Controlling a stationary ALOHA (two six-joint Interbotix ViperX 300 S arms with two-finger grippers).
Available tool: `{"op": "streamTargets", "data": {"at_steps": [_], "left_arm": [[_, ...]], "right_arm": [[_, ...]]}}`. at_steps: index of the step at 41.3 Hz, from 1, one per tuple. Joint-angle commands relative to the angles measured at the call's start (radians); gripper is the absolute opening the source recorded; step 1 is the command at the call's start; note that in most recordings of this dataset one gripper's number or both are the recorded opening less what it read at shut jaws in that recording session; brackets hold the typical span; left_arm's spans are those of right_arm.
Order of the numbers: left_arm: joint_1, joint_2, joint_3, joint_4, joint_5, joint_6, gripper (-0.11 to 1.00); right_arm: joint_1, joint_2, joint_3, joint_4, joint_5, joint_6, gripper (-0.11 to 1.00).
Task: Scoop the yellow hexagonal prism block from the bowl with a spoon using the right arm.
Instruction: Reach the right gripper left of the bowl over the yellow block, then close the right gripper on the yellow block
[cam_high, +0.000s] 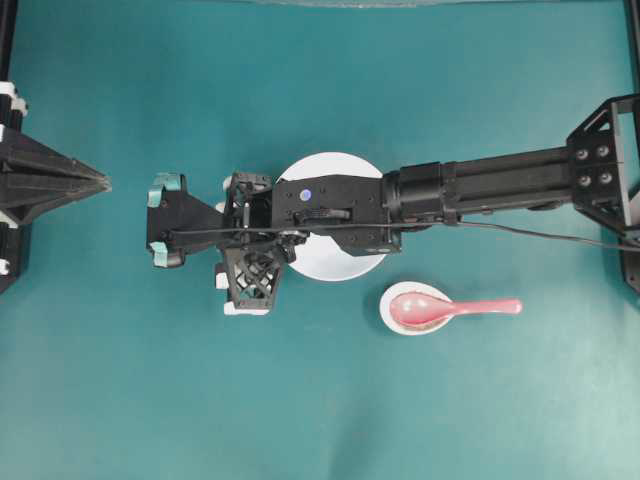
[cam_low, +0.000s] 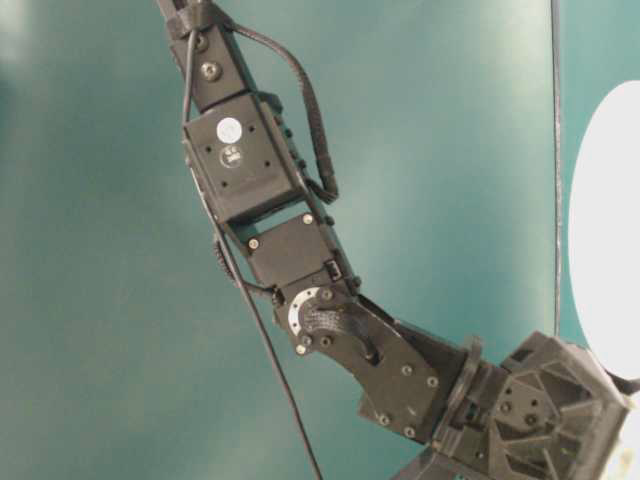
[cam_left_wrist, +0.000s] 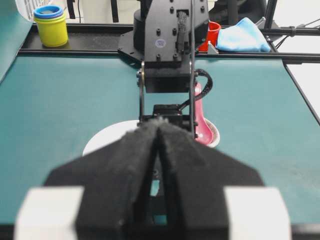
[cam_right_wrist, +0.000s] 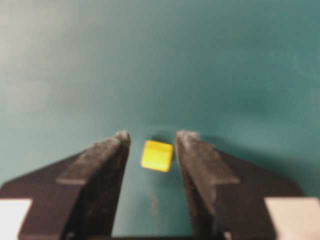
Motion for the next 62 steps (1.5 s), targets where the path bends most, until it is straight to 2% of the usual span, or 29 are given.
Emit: {"op": "streamTargets", "data": {"at_steps": [1,12,31,37,49,53,58,62], "left_arm": [[0.000,0.008,-0.028,0.003,-0.012,-0.002,0.06],[0.000,0.008,-0.028,0.003,-0.012,-0.002,0.06],[0.000,0.005,-0.029,0.003,-0.012,-0.002,0.06],[0.000,0.003,-0.029,0.003,-0.012,-0.002,0.06],[0.002,0.003,-0.029,0.003,-0.012,-0.002,0.06],[0.000,0.003,-0.029,0.003,-0.012,-0.002,0.06],[0.000,0.003,-0.029,0.003,-0.012,-0.002,0.06],[0.000,0.003,-0.029,0.003,-0.012,-0.002,0.06]], "right_arm": [[-0.006,-0.021,-0.025,-0.005,0.000,0.003,0.49],[-0.005,-0.017,-0.025,-0.005,0.005,0.029,0.49],[0.014,-0.005,-0.025,0.012,0.026,0.032,0.49],[0.017,-0.002,-0.020,0.031,0.026,0.031,0.49],[0.021,-0.002,-0.015,0.031,0.023,0.031,0.48],[0.021,-0.002,-0.015,0.029,0.023,0.029,0.43],[0.021,-0.002,-0.015,0.026,0.018,0.023,0.30],[0.021,-0.002,-0.015,0.023,0.009,0.021,0.27]]}}
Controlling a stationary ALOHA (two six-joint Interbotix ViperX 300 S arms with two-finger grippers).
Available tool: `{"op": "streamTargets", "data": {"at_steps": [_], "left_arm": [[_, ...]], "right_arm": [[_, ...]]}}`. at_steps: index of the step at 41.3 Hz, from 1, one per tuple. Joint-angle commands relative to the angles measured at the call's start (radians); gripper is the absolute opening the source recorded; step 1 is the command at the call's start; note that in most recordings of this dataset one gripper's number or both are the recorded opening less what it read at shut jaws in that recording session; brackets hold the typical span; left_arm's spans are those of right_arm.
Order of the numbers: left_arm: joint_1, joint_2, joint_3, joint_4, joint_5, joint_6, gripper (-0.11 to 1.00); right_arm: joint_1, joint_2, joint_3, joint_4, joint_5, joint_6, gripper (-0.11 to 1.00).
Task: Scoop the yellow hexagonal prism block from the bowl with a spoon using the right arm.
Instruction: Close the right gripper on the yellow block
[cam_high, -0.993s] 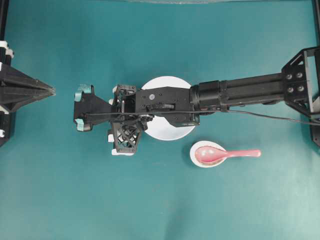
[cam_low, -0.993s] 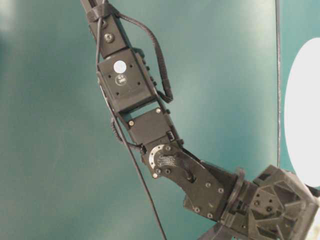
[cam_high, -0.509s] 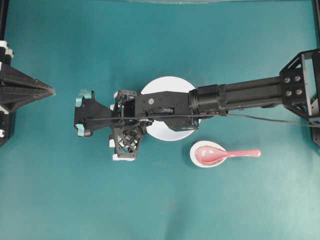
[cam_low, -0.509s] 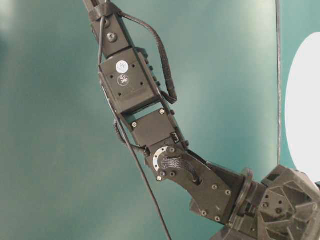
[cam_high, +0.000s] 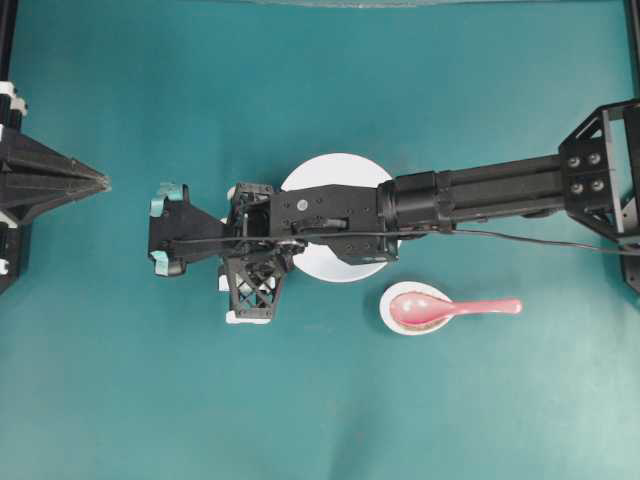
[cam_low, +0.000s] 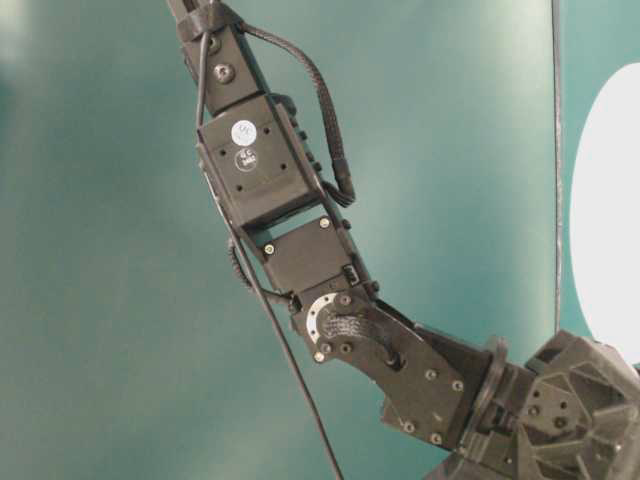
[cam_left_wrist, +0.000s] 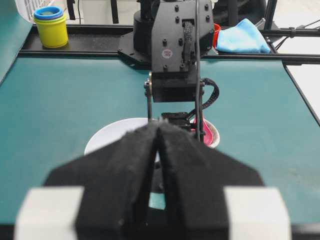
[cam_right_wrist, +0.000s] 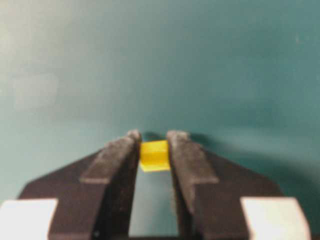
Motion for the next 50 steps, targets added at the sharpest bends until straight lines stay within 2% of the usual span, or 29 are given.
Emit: {"op": "streamTargets", "data": {"at_steps": [1,17,34,42,50], "left_arm": [[0.000,0.005,-0.029,0.002,-0.011,-0.002,0.06],[0.000,0.005,-0.029,0.002,-0.011,-0.002,0.06],[0.000,0.005,-0.029,0.002,-0.006,-0.002,0.06],[0.000,0.005,-0.029,0.002,-0.005,-0.002,0.06],[0.000,0.005,-0.029,0.002,-0.003,-0.002,0.06]], "right_arm": [[0.003,-0.021,-0.011,-0.005,-0.015,-0.003,0.27],[0.003,-0.063,-0.040,-0.017,-0.035,-0.009,0.27],[0.002,-0.166,-0.066,-0.067,-0.041,-0.009,0.27],[-0.006,-0.238,-0.034,-0.100,0.049,-0.002,0.27],[-0.012,-0.305,0.072,-0.101,0.081,0.009,0.27]]}}
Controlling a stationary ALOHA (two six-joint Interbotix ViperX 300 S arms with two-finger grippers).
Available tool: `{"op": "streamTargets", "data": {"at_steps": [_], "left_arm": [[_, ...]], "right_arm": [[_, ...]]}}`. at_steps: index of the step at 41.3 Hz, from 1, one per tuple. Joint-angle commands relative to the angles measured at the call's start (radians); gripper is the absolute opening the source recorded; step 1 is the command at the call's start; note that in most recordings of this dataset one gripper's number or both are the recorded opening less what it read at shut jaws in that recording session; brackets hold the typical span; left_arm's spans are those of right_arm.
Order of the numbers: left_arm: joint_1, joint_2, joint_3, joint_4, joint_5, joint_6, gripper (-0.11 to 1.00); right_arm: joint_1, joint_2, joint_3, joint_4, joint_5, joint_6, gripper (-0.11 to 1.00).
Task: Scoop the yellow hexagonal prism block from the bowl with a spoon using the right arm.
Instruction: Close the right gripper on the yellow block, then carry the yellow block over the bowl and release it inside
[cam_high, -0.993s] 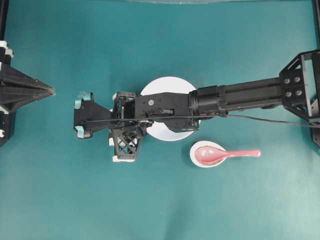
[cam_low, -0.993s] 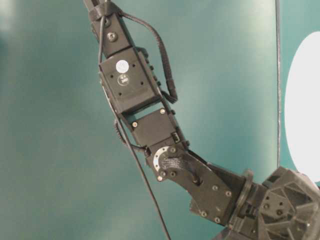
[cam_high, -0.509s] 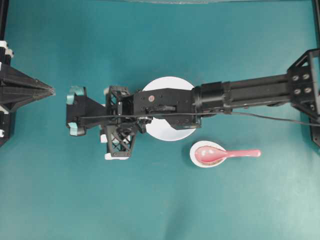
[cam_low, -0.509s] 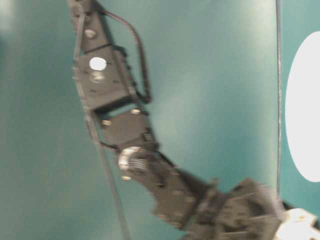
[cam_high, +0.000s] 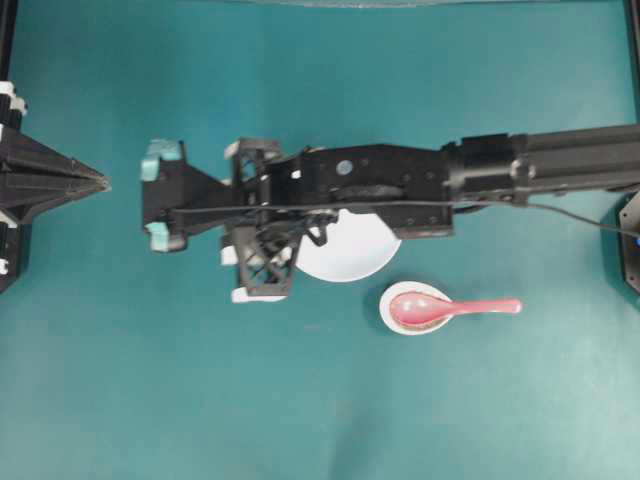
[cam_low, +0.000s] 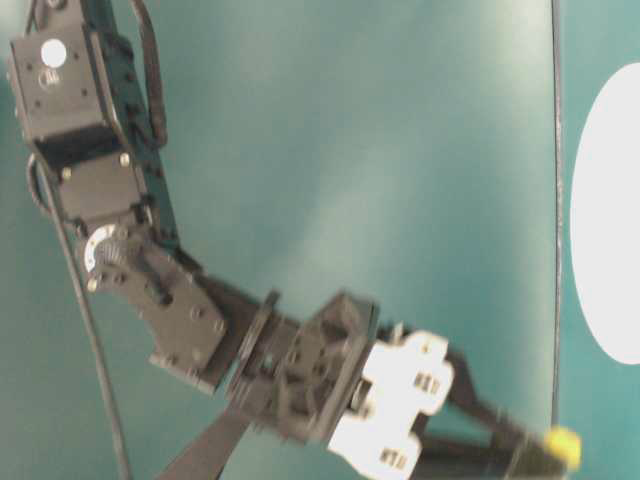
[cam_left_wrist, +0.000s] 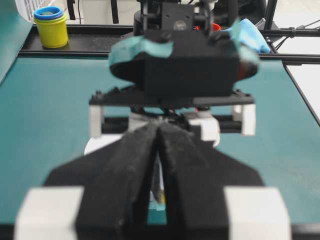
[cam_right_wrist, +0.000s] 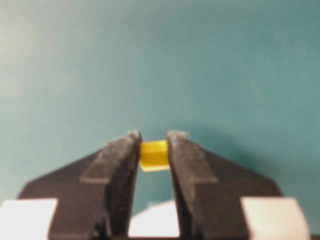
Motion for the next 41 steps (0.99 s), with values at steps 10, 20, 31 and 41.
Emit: {"op": "streamTargets", "data": {"at_steps": [10,20,31,41], "left_arm": [[0.000,0.005,-0.029,0.002,-0.003,-0.002,0.06],[0.000,0.006,-0.029,0.002,-0.003,-0.002,0.06],[0.000,0.006,-0.029,0.002,-0.005,-0.002,0.06],[0.000,0.006,-0.029,0.002,-0.005,-0.002,0.06]], "right_arm": [[-0.014,-0.164,0.196,-0.003,-0.075,0.035,0.27],[-0.037,-0.267,0.377,-0.003,-0.204,0.087,0.27],[-0.040,-0.331,0.492,0.000,-0.331,0.110,0.27],[-0.040,-0.337,0.505,0.002,-0.353,0.110,0.60]]}}
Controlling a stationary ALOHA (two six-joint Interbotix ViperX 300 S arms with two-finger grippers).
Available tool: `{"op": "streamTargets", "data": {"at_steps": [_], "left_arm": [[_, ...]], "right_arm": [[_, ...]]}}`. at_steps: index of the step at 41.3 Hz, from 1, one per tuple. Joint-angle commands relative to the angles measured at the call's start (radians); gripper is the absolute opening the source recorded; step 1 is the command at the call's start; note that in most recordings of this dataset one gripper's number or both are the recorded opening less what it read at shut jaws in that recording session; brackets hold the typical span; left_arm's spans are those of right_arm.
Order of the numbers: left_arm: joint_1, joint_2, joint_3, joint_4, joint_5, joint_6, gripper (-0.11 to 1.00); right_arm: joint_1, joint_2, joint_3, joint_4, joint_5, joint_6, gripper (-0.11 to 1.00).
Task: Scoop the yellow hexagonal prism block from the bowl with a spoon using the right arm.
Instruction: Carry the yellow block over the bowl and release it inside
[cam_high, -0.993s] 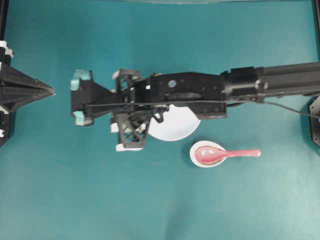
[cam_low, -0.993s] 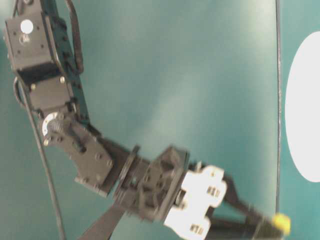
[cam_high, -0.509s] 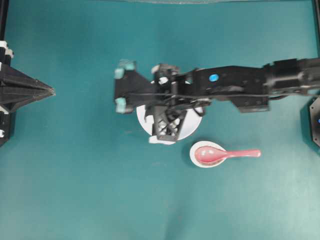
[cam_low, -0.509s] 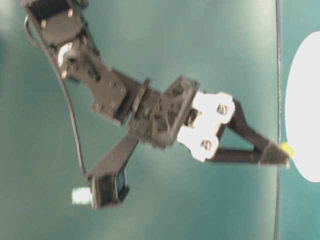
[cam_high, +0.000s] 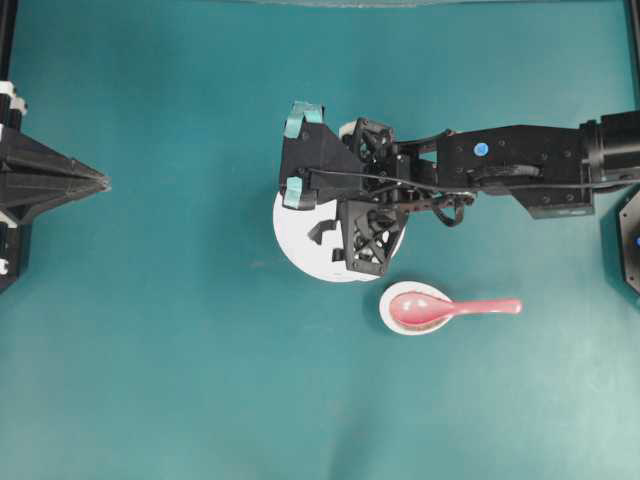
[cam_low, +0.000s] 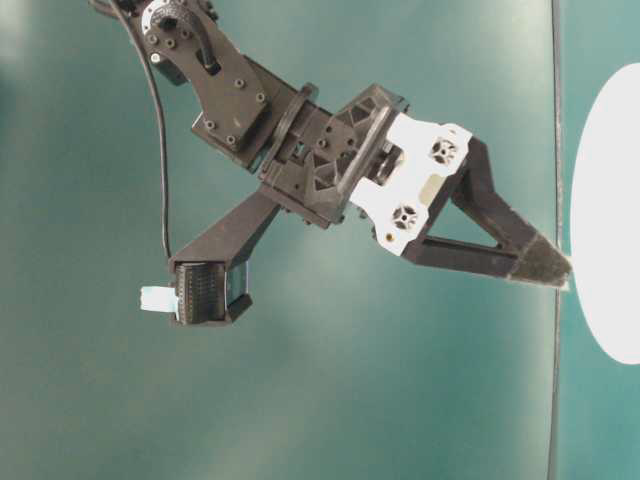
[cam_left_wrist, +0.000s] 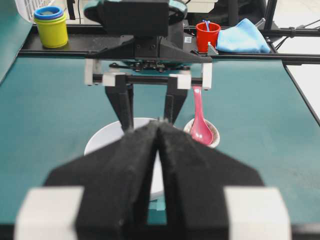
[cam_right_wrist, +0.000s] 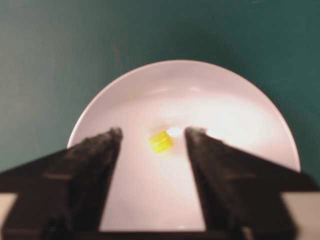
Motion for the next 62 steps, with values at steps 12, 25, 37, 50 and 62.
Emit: {"op": "streamTargets", "data": {"at_steps": [12,25,37,50,62], "left_arm": [[0.000,0.006,-0.029,0.002,-0.005,-0.002,0.06],[0.000,0.006,-0.029,0.002,-0.005,-0.002,0.06],[0.000,0.005,-0.029,0.002,-0.009,-0.002,0.06],[0.000,0.005,-0.029,0.002,-0.012,-0.002,0.06],[-0.005,0.003,-0.031,0.002,-0.015,-0.002,0.06]], "right_arm": [[0.002,-0.035,-0.011,0.002,-0.006,0.003,0.59],[0.028,-0.035,-0.006,0.061,-0.021,0.051,0.59],[0.078,-0.035,0.037,0.106,-0.152,0.167,0.59],[0.112,0.006,0.078,0.106,-0.199,0.183,0.59],[0.123,0.037,0.094,0.069,-0.204,0.183,0.59]]}}
